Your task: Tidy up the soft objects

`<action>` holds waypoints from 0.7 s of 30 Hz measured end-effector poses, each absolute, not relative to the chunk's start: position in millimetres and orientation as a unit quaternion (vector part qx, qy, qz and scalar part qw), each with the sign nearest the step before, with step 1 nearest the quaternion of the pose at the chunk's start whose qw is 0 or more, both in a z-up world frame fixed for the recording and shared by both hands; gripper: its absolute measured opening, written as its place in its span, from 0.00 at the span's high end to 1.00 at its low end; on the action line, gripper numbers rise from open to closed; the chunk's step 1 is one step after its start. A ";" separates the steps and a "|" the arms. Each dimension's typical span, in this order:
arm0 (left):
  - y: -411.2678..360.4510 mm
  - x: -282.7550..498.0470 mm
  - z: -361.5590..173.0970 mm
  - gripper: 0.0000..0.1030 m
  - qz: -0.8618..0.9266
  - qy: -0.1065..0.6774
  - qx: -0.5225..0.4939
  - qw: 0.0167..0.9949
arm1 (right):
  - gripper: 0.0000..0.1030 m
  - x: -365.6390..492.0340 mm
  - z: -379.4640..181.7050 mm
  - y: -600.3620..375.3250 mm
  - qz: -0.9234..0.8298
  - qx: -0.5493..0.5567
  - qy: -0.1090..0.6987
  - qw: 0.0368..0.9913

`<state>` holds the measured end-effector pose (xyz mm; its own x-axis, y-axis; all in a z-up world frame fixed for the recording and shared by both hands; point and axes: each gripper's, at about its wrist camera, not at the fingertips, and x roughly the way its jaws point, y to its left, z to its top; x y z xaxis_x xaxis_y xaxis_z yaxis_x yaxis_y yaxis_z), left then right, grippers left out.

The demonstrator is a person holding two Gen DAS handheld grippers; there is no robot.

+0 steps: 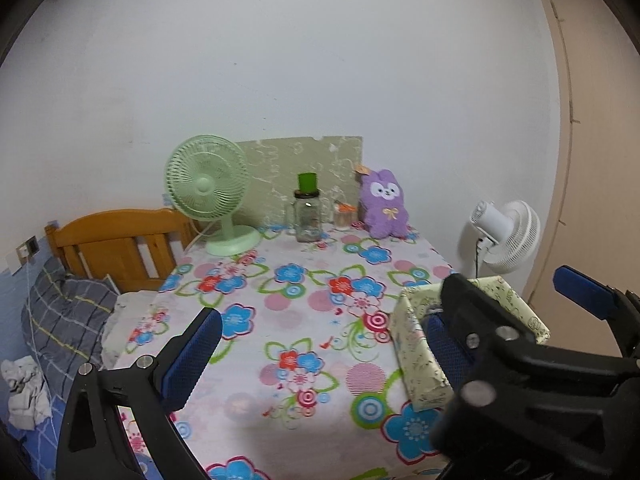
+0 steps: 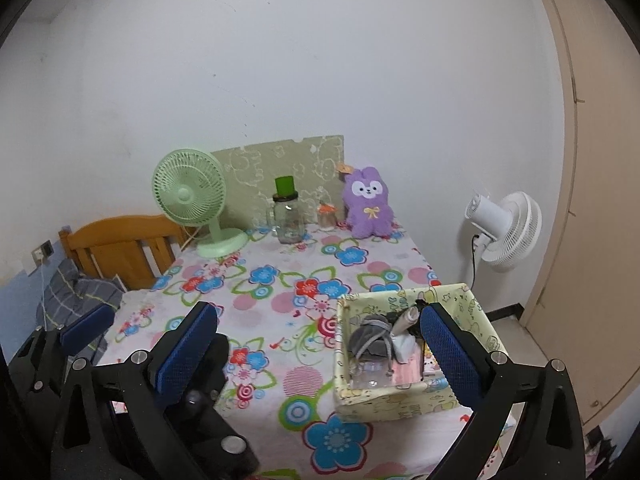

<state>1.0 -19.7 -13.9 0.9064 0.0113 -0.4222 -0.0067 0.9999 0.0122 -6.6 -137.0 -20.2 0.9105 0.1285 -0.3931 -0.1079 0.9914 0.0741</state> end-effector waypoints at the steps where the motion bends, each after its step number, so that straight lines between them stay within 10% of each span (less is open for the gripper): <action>1: -15.3 -1.5 -12.2 0.00 0.009 0.213 0.004 0.977 | 0.00 -8.7 -18.5 -135.5 0.061 0.026 0.199 0.978; 21: 36.0 -25.7 -2.1 0.00 0.047 0.187 -0.016 0.981 | 0.00 -33.7 -2.9 -111.0 0.061 0.023 0.170 0.983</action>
<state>-25.7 36.0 -2.1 0.9260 0.0853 -0.3678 -0.0973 0.9952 -0.0142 -33.7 -111.0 -2.9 0.9344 0.1285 -0.3321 -0.1129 0.9914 0.0659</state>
